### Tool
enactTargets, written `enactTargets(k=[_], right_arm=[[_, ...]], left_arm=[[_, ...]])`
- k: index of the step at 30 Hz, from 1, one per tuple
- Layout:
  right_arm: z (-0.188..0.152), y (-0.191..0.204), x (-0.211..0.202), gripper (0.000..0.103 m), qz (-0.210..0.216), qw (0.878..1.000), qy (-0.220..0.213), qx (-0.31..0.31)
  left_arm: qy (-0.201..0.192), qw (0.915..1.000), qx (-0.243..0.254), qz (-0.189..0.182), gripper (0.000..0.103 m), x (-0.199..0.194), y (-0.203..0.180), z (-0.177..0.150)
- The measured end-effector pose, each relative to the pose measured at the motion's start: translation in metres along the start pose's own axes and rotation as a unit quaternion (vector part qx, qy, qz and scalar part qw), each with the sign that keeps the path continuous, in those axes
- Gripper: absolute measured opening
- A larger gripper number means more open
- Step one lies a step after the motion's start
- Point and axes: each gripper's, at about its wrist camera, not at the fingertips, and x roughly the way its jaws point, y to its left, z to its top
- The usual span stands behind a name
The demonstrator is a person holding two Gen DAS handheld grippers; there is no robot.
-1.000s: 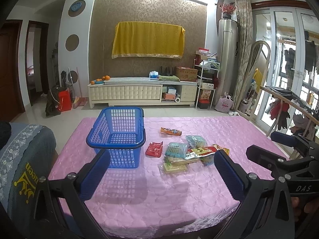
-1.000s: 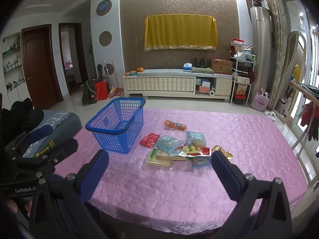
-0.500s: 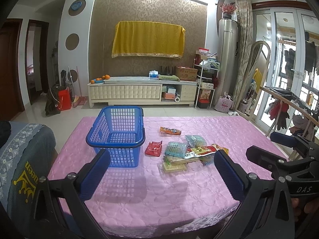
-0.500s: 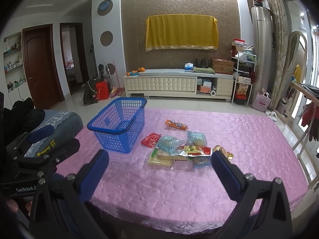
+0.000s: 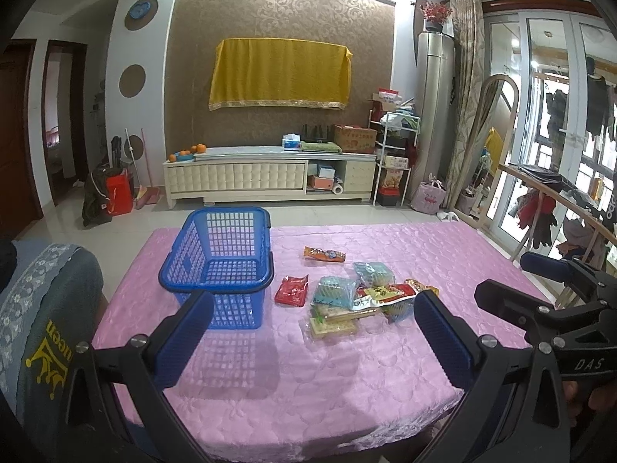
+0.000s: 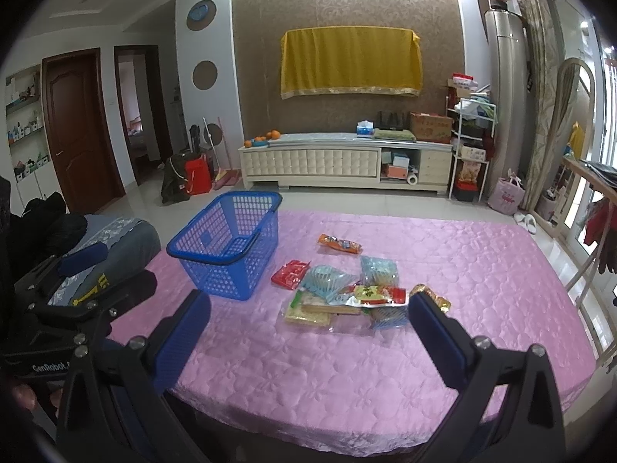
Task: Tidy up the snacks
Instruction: 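Reach the left tool down and grasp the light-blue mesh snack bag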
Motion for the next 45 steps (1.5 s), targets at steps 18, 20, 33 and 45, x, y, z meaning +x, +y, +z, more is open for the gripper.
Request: enactTargets(k=[18, 20, 33, 45], right_arm=[[0.060, -0.082, 0.080, 0.103, 0.006, 0.997, 0.061, 0.038], [0.062, -0.095, 0.096, 0.103, 0.008, 0.996, 0.079, 0.051], [0.048, -0.149, 0.200, 0.103, 0.003, 0.975, 0.196, 0.102], [0.003, -0.162, 0.268, 0.103, -0.001, 0.960, 0.263, 0.097]], left_arm=[[0.080, 0.9933, 0.059, -0.058, 0.103, 0.124, -0.036, 0.075], [0.101, 0.9907, 0.060, -0.068, 0.103, 0.147, -0.039, 0.078], [0.253, 0.9582, 0.079, -0.107, 0.103, 0.290, -0.051, 0.059], [0.339, 0.9289, 0.117, -0.091, 0.103, 0.370, -0.046, 0.013]])
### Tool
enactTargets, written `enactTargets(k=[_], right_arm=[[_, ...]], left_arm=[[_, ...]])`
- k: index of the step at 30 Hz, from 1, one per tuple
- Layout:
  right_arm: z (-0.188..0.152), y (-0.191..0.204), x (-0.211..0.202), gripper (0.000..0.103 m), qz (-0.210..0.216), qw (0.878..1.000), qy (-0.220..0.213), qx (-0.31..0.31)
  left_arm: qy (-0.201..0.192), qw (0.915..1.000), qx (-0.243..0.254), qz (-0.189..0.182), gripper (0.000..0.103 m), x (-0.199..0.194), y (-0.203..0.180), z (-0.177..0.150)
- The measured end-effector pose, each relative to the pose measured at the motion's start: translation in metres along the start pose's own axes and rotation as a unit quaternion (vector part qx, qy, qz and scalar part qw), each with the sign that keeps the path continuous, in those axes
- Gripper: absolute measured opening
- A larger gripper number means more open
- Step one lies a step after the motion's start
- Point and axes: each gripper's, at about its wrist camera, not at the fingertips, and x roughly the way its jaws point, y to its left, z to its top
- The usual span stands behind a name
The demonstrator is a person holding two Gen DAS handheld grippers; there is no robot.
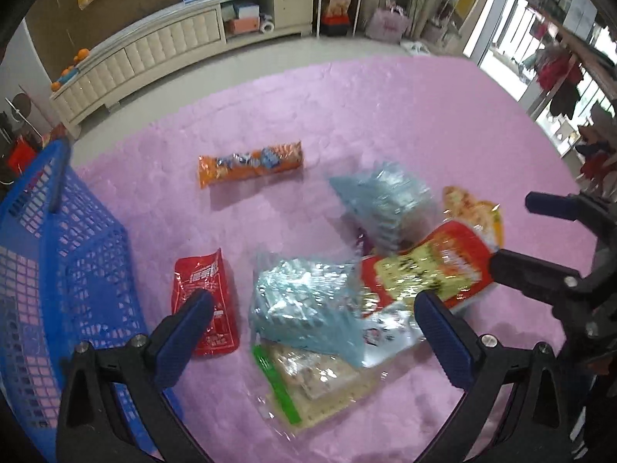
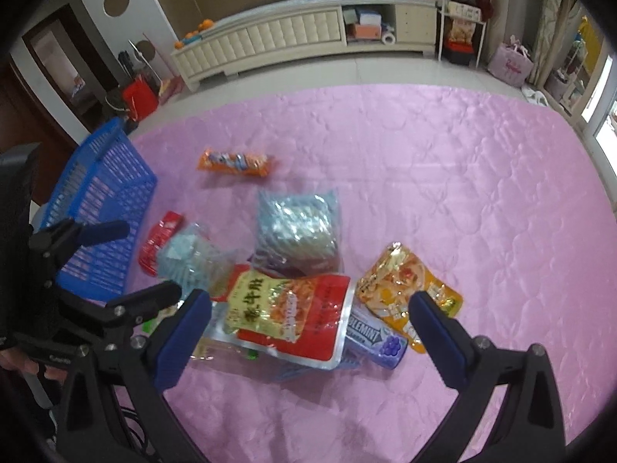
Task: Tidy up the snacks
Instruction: 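Reach the left tool down and grasp the light-blue mesh snack bag, then lift the mesh bag with the left tool and carry it over the blue basket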
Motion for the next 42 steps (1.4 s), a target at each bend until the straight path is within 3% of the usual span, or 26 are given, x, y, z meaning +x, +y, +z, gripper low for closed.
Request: enactTargets(k=[6, 13, 15, 16, 18, 20, 30, 42], right_arm=[[0.001, -0.006, 0.013, 0.103, 0.002, 1.000, 0.008, -0.003], [0.001, -0.008, 0.012, 0.103, 0.010, 1.000, 0.006, -0.010], [0.002, -0.006, 0.014, 0.103, 0.013, 1.000, 0.006, -0.011], [0.002, -0.006, 0.013, 0.103, 0.014, 1.000, 0.007, -0.013], [0.003, -0.006, 0.013, 0.103, 0.018, 1.000, 0.007, -0.013], [0.004, -0.007, 0.011, 0.103, 0.028, 1.000, 0.008, -0.012], [0.028, 0.006, 0.012, 0.103, 0.011, 0.999, -0.003, -0.031], [0.053, 0.014, 0.073, 0.103, 0.003, 0.998, 0.045, -0.032]], left_arm=[[0.019, 0.9994, 0.026, 0.011, 0.103, 0.020, 0.005, 0.006], [0.050, 0.9982, 0.023, -0.021, 0.101, 0.031, 0.015, 0.015], [0.055, 0.9978, 0.006, -0.037, 0.079, 0.032, 0.020, 0.014], [0.060, 0.9969, -0.005, -0.050, 0.073, 0.032, 0.023, 0.013], [0.052, 0.9972, -0.014, -0.051, 0.063, 0.030, 0.028, 0.013], [0.044, 0.9979, -0.009, -0.048, 0.060, 0.022, 0.029, 0.011], [-0.043, 0.9981, -0.044, 0.005, 0.059, -0.036, 0.041, 0.004], [-0.054, 0.9967, -0.053, 0.029, 0.059, -0.027, 0.041, 0.010]])
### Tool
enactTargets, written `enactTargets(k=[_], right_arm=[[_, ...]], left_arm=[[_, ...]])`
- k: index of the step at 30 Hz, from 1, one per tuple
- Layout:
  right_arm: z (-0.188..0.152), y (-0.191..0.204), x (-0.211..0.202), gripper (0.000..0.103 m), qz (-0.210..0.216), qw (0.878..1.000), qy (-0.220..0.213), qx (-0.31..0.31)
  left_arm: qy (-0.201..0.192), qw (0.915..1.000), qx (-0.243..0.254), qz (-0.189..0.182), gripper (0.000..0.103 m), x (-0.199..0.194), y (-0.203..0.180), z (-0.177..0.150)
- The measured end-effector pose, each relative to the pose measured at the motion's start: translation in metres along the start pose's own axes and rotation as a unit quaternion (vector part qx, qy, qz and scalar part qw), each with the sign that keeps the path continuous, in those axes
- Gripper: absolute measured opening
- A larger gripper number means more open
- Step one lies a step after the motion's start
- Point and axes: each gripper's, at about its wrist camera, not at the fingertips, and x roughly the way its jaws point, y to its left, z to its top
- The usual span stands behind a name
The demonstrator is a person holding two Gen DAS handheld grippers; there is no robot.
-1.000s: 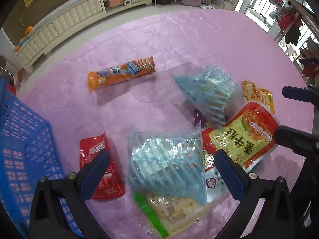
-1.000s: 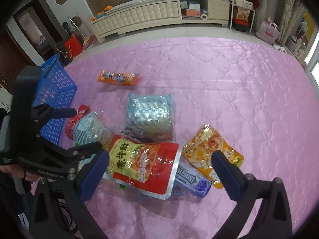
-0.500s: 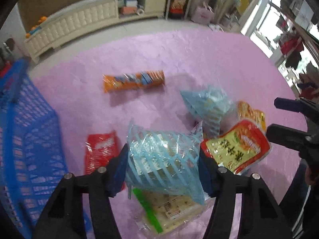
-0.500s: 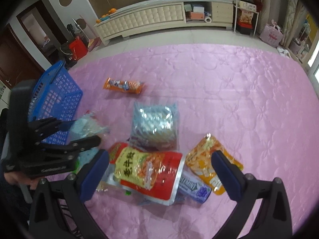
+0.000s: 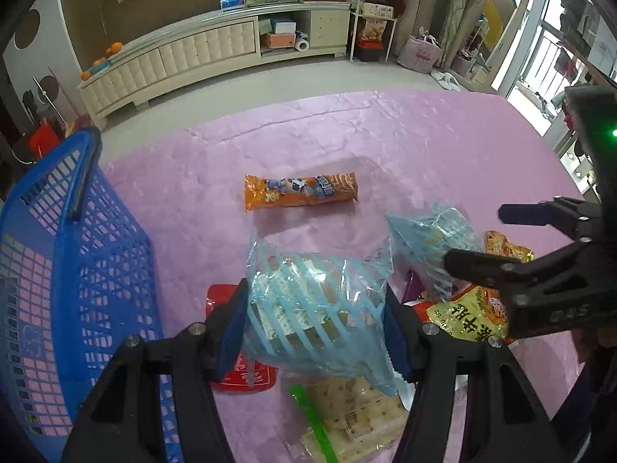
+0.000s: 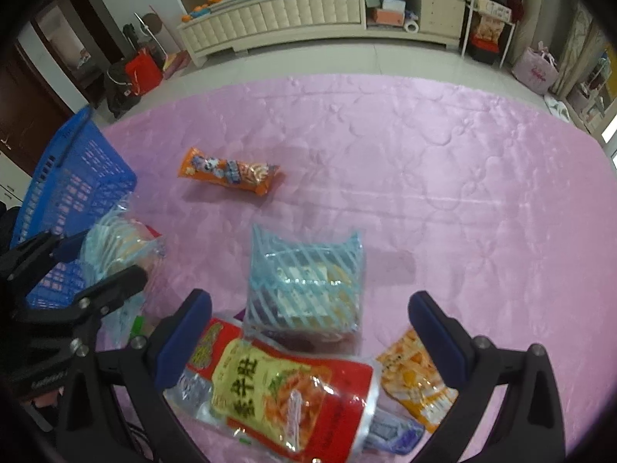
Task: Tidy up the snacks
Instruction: 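Lift the mesh bag with the left tool and carry it over the blue basket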
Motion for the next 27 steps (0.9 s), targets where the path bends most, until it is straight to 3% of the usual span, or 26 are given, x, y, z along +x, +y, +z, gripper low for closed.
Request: enactTargets(k=[7, 8, 9, 10, 12, 16, 20, 27], right_arm=[[0.001, -0.006, 0.032, 0.101, 0.013, 0.999, 0.033, 0.014], [0.001, -0.008, 0.032, 0.097, 0.019, 0.999, 0.033, 0.018], [0.000, -0.009, 0.034, 0.082, 0.024, 0.999, 0.034, 0.022], [-0.001, -0.010, 0.036, 0.074, 0.023, 0.999, 0.036, 0.024], [-0.004, -0.011, 0.030, 0.069, 0.028, 0.999, 0.025, 0.026], [-0.016, -0.015, 0.005, 0.066, 0.040, 0.998, -0.011, 0.053], [-0.034, -0.005, -0.048, 0.066, 0.032, 0.996, -0.066, 0.053], [-0.066, 0.014, -0.115, 0.066, 0.048, 0.989, -0.127, 0.058]], left_arm=[[0.007, 0.9999, 0.003, 0.009, 0.059, 0.015, -0.004, -0.001], [0.007, 0.9999, 0.002, 0.010, 0.059, 0.017, -0.005, -0.002], [0.008, 0.9999, 0.001, 0.011, 0.059, 0.017, -0.005, -0.002], [0.009, 0.9998, -0.001, 0.016, 0.059, 0.017, -0.005, -0.003], [0.004, 0.9998, 0.003, 0.021, 0.059, 0.015, -0.008, -0.006], [-0.015, 0.9998, -0.010, 0.006, 0.059, -0.005, -0.010, -0.010], [-0.037, 0.9991, -0.020, 0.001, 0.059, -0.034, -0.012, -0.015], [-0.063, 0.9980, 0.002, -0.012, 0.059, -0.085, -0.028, -0.034]])
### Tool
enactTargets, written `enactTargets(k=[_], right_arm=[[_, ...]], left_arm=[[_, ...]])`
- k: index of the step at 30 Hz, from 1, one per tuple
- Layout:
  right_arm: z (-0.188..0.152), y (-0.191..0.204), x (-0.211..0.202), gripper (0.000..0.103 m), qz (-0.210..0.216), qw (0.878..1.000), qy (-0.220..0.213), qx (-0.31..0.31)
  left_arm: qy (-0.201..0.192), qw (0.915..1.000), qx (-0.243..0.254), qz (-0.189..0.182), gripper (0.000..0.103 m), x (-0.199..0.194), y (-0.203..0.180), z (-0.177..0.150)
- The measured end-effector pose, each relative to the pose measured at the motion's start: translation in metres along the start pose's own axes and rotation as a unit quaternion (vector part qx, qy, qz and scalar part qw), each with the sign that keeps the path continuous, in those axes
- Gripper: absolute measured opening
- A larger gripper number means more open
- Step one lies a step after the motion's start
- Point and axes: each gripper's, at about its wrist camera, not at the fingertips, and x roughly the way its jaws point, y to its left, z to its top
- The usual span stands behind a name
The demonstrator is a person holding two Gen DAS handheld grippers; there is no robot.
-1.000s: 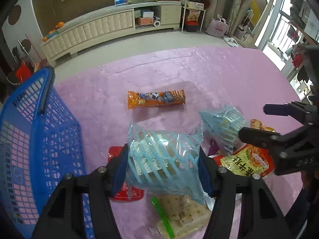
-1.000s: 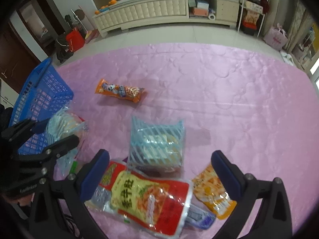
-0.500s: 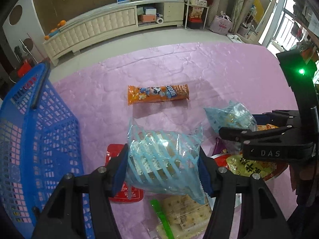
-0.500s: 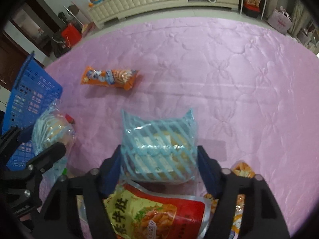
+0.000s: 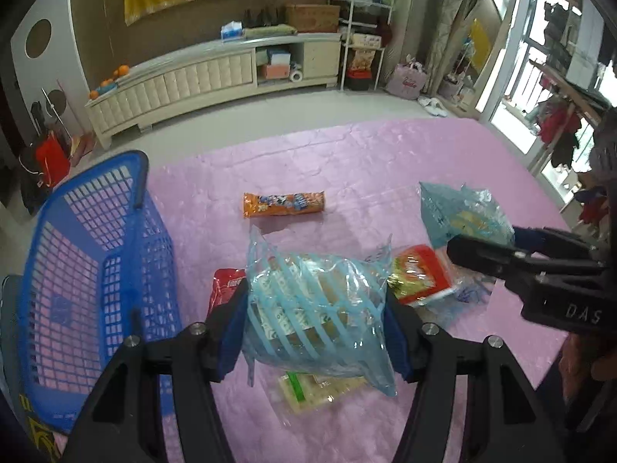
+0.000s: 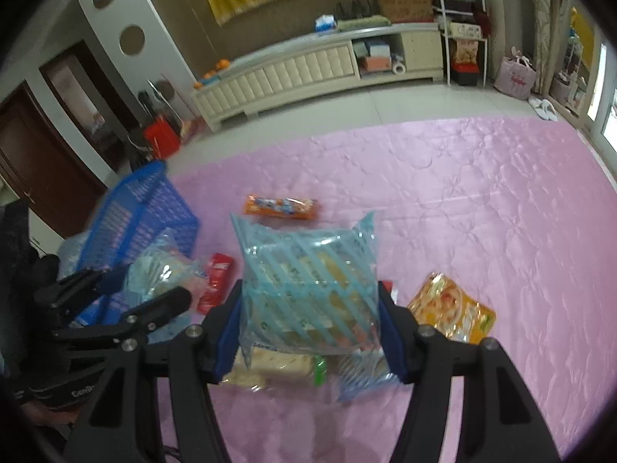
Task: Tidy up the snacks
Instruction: 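Lift the mesh bag with the left tool and carry it over the blue basket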
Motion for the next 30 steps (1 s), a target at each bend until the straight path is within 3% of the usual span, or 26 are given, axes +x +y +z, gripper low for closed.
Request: enactTargets(k=[6, 15, 23, 30], right_arm=[[-0.004, 0.028, -0.028, 0.066, 0.007, 1.000, -0.010, -0.027], [0.024, 0.082, -0.047, 0.066, 0.025, 0.994, -0.030, -0.100], [0.053, 0.136, -0.037, 0.066, 0.058, 0.987, -0.027, -0.150], [0.076, 0.182, 0.000, 0.066, 0.095, 0.979, 0.005, -0.178]], left_arm=[[-0.037, 0.9993, 0.000, 0.002, 0.059, -0.051, 0.003, -0.002], [-0.087, 0.9948, 0.006, 0.053, 0.059, -0.119, 0.048, 0.007], [-0.087, 0.9929, -0.009, 0.081, 0.059, -0.140, 0.099, 0.019], [-0.060, 0.9939, -0.048, 0.078, 0.059, -0.126, 0.156, 0.028]])
